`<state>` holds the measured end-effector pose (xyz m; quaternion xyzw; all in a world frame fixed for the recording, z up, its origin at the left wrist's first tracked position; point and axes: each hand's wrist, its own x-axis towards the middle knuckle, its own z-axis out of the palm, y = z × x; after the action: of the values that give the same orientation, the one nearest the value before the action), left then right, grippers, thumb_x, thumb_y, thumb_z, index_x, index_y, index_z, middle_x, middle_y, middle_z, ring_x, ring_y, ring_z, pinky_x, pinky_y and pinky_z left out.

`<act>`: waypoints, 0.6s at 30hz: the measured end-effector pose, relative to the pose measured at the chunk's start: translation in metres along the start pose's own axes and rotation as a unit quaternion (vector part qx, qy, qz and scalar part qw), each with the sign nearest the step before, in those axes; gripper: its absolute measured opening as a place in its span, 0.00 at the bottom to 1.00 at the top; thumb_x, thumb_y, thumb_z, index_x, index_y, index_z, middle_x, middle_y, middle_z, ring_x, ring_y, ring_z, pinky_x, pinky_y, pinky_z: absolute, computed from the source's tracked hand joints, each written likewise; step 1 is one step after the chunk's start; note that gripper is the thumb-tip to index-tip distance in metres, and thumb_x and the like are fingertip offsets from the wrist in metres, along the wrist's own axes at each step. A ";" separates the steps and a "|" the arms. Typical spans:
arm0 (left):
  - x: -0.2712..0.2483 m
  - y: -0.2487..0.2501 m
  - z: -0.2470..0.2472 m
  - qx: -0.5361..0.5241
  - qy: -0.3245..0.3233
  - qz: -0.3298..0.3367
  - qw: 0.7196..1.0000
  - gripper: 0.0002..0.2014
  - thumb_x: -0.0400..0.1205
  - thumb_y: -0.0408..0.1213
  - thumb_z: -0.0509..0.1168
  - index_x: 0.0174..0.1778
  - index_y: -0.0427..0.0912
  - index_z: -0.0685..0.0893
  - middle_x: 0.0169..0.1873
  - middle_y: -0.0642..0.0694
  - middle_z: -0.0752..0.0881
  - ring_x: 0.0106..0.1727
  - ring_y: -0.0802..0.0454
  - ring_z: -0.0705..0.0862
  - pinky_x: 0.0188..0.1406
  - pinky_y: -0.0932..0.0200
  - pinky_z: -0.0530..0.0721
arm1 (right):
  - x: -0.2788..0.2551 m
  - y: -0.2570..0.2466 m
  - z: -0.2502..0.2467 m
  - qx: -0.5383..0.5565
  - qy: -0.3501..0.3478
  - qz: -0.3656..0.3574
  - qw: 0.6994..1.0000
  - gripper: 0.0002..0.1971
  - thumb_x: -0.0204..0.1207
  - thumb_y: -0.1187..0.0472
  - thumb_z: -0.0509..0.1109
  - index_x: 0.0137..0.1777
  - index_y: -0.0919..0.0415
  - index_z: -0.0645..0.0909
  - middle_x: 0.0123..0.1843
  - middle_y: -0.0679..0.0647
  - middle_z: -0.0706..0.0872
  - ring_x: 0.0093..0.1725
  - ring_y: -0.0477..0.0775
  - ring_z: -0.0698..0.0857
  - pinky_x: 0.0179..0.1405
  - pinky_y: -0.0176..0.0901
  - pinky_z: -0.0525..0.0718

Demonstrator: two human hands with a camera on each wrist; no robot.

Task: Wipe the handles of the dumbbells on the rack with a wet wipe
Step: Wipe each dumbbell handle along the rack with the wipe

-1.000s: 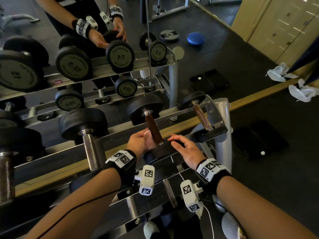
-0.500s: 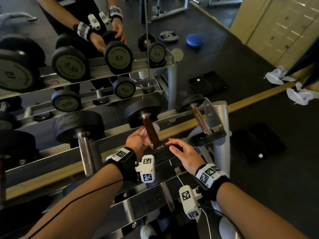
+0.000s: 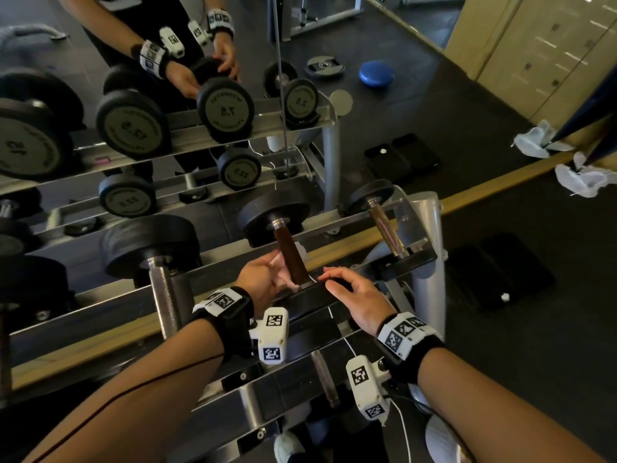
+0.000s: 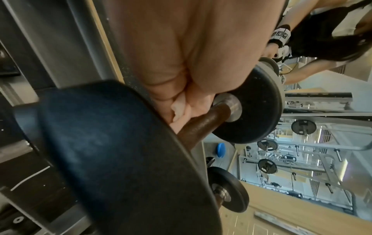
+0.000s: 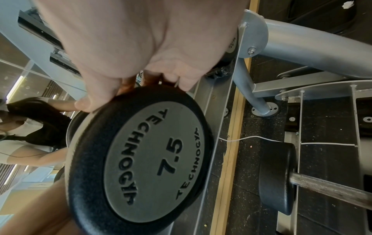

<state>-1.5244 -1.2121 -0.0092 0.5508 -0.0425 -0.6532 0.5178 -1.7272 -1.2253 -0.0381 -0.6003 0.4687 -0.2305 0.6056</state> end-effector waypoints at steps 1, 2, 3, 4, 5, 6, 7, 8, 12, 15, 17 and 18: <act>-0.003 -0.002 -0.002 0.004 -0.011 -0.010 1.000 0.19 0.90 0.27 0.48 0.71 0.31 0.80 0.60 0.32 0.88 0.56 0.40 0.90 0.39 0.52 0.92 | -0.001 0.000 0.000 -0.003 -0.001 -0.001 1.000 0.07 0.83 0.55 0.67 0.57 0.49 0.85 0.58 0.31 0.83 0.55 0.23 0.80 0.50 0.14 0.72; -0.003 -0.001 -0.005 0.006 -0.017 -0.016 1.000 0.20 0.90 0.25 0.47 0.69 0.31 0.80 0.56 0.33 0.89 0.51 0.40 0.91 0.34 0.54 0.91 | -0.001 -0.001 0.000 -0.007 -0.002 -0.003 1.000 0.08 0.83 0.55 0.67 0.58 0.50 0.85 0.58 0.31 0.83 0.56 0.23 0.80 0.50 0.13 0.72; -0.003 0.000 -0.007 0.005 -0.021 -0.018 1.000 0.21 0.89 0.23 0.45 0.68 0.30 0.81 0.54 0.32 0.90 0.50 0.40 0.91 0.33 0.54 0.91 | -0.002 -0.002 -0.001 -0.012 -0.003 -0.003 1.000 0.08 0.83 0.55 0.67 0.58 0.50 0.85 0.59 0.32 0.83 0.56 0.23 0.79 0.50 0.13 0.71; -0.002 0.003 -0.007 0.009 -0.019 -0.015 1.000 0.21 0.89 0.23 0.44 0.67 0.30 0.81 0.52 0.32 0.90 0.50 0.39 0.91 0.34 0.52 0.91 | -0.002 -0.002 -0.001 -0.017 -0.003 -0.004 1.000 0.08 0.83 0.55 0.67 0.59 0.50 0.84 0.59 0.32 0.83 0.57 0.24 0.79 0.50 0.13 0.71; -0.001 0.006 -0.006 0.013 -0.017 -0.005 1.000 0.21 0.90 0.24 0.44 0.65 0.29 0.82 0.51 0.32 0.91 0.51 0.38 0.90 0.36 0.50 0.92 | -0.002 -0.003 -0.001 -0.023 -0.003 -0.005 1.000 0.09 0.83 0.54 0.67 0.59 0.50 0.84 0.59 0.33 0.83 0.58 0.25 0.79 0.51 0.13 0.71; 0.001 0.009 -0.004 0.016 -0.012 0.010 1.000 0.19 0.90 0.26 0.45 0.63 0.29 0.82 0.51 0.33 0.90 0.51 0.39 0.90 0.37 0.48 0.92 | -0.002 -0.003 -0.002 -0.028 -0.003 -0.005 1.000 0.09 0.83 0.54 0.67 0.60 0.51 0.84 0.60 0.34 0.83 0.59 0.27 0.80 0.51 0.13 0.71; 0.003 0.011 -0.002 0.014 -0.003 0.028 0.999 0.18 0.91 0.27 0.47 0.62 0.29 0.83 0.53 0.33 0.90 0.50 0.40 0.90 0.40 0.48 0.91 | -0.002 -0.003 -0.002 -0.031 -0.005 -0.006 0.999 0.10 0.83 0.54 0.67 0.61 0.51 0.84 0.60 0.35 0.83 0.59 0.27 0.80 0.51 0.14 0.71; 0.005 0.012 0.001 0.010 0.008 0.041 0.999 0.17 0.91 0.29 0.48 0.63 0.30 0.82 0.56 0.33 0.88 0.50 0.40 0.89 0.42 0.48 0.91 | -0.002 -0.004 -0.002 -0.031 -0.005 -0.006 0.999 0.10 0.83 0.55 0.67 0.61 0.52 0.84 0.60 0.36 0.83 0.57 0.26 0.80 0.50 0.14 0.72; 0.006 0.005 0.005 0.009 0.026 0.051 0.998 0.17 0.91 0.30 0.50 0.67 0.26 0.80 0.49 0.33 0.86 0.34 0.49 0.84 0.31 0.58 0.86 | -0.003 -0.004 -0.002 -0.026 -0.006 -0.007 1.000 0.11 0.84 0.56 0.67 0.62 0.55 0.83 0.58 0.37 0.83 0.53 0.24 0.81 0.50 0.16 0.74; 0.002 -0.004 -0.003 0.024 0.015 0.044 0.999 0.19 0.90 0.24 0.47 0.55 0.32 0.85 0.40 0.38 0.92 0.34 0.48 0.91 0.29 0.58 0.88 | -0.004 -0.007 -0.001 -0.030 -0.006 -0.007 1.000 0.12 0.84 0.56 0.66 0.63 0.56 0.83 0.59 0.37 0.83 0.55 0.29 0.81 0.50 0.15 0.73; -0.004 -0.008 -0.007 0.022 -0.005 0.042 0.999 0.22 0.90 0.24 0.46 0.52 0.36 0.88 0.41 0.39 0.93 0.38 0.47 0.93 0.32 0.56 0.91 | -0.005 -0.008 -0.001 -0.037 -0.005 -0.009 0.999 0.12 0.84 0.56 0.66 0.63 0.57 0.83 0.59 0.39 0.83 0.57 0.31 0.80 0.50 0.14 0.72; -0.008 -0.008 -0.007 0.015 -0.013 0.039 0.999 0.25 0.90 0.25 0.46 0.47 0.37 0.91 0.40 0.40 0.93 0.37 0.47 0.93 0.30 0.56 0.90 | -0.005 -0.009 -0.001 -0.037 -0.005 -0.009 0.999 0.11 0.84 0.56 0.66 0.63 0.57 0.83 0.60 0.41 0.84 0.58 0.32 0.80 0.51 0.15 0.72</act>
<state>-1.5252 -1.1989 -0.0115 0.5480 -0.0806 -0.6389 0.5338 -1.7278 -1.2232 -0.0281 -0.6274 0.4690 -0.2155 0.5831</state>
